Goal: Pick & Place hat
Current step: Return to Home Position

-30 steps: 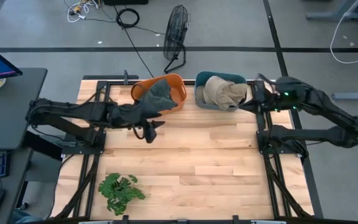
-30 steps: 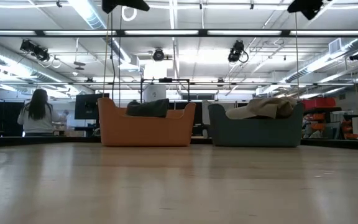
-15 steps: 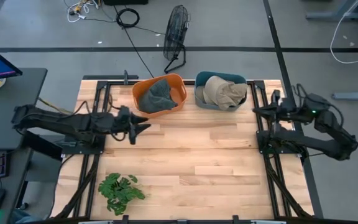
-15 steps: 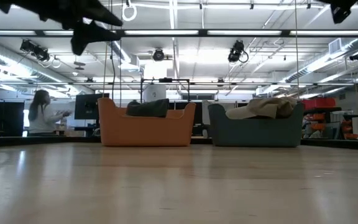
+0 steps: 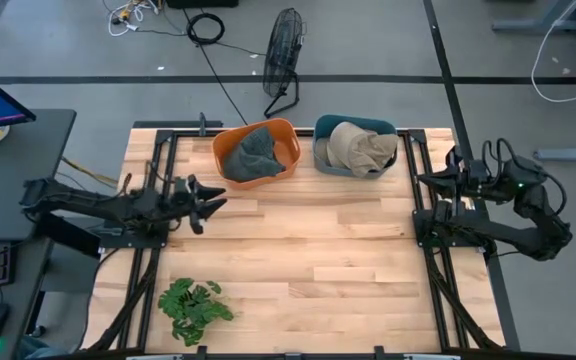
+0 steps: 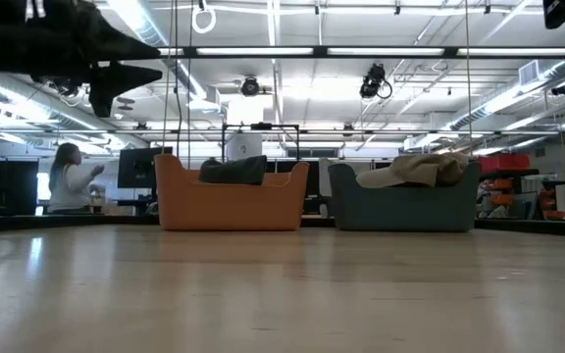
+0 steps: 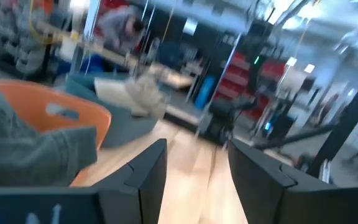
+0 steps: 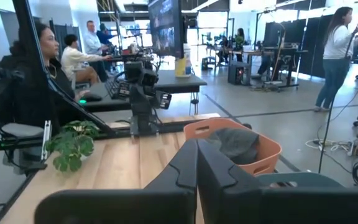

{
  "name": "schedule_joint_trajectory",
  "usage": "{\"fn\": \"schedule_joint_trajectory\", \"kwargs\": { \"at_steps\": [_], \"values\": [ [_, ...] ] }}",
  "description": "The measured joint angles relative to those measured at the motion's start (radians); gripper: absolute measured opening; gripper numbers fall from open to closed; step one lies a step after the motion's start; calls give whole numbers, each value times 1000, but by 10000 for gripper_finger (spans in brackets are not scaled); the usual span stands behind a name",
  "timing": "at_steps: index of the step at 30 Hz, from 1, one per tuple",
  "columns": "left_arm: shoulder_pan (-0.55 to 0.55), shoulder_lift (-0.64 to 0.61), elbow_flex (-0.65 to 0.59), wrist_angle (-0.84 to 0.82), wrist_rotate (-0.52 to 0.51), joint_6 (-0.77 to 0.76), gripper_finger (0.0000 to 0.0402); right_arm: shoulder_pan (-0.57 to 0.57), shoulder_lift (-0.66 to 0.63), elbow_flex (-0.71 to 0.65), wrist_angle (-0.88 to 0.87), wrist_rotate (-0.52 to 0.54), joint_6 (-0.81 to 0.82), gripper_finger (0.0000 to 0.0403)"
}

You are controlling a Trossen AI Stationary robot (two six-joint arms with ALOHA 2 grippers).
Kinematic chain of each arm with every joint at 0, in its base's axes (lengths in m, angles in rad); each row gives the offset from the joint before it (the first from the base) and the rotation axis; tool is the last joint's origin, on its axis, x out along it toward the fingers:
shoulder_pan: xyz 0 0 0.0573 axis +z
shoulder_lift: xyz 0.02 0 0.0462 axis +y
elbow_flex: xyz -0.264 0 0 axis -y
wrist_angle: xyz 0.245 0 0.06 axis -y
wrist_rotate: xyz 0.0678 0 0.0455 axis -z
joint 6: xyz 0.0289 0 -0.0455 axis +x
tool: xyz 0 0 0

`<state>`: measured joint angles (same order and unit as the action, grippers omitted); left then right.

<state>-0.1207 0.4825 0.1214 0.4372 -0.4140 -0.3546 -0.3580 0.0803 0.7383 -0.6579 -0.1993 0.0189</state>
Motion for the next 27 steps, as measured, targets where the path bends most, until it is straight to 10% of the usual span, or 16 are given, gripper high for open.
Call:
{"fn": "schedule_joint_trajectory", "kwargs": {
  "at_steps": [11, 27],
  "values": [
    [12, -39, -110, 200, -19, 127, 177, 0, -1, -27, 208, 72, 118, 4],
    [74, -38, -111, 194, -19, 170, 177, 0, -9, -662, 932, -9, 264, 4]
  ]
}}
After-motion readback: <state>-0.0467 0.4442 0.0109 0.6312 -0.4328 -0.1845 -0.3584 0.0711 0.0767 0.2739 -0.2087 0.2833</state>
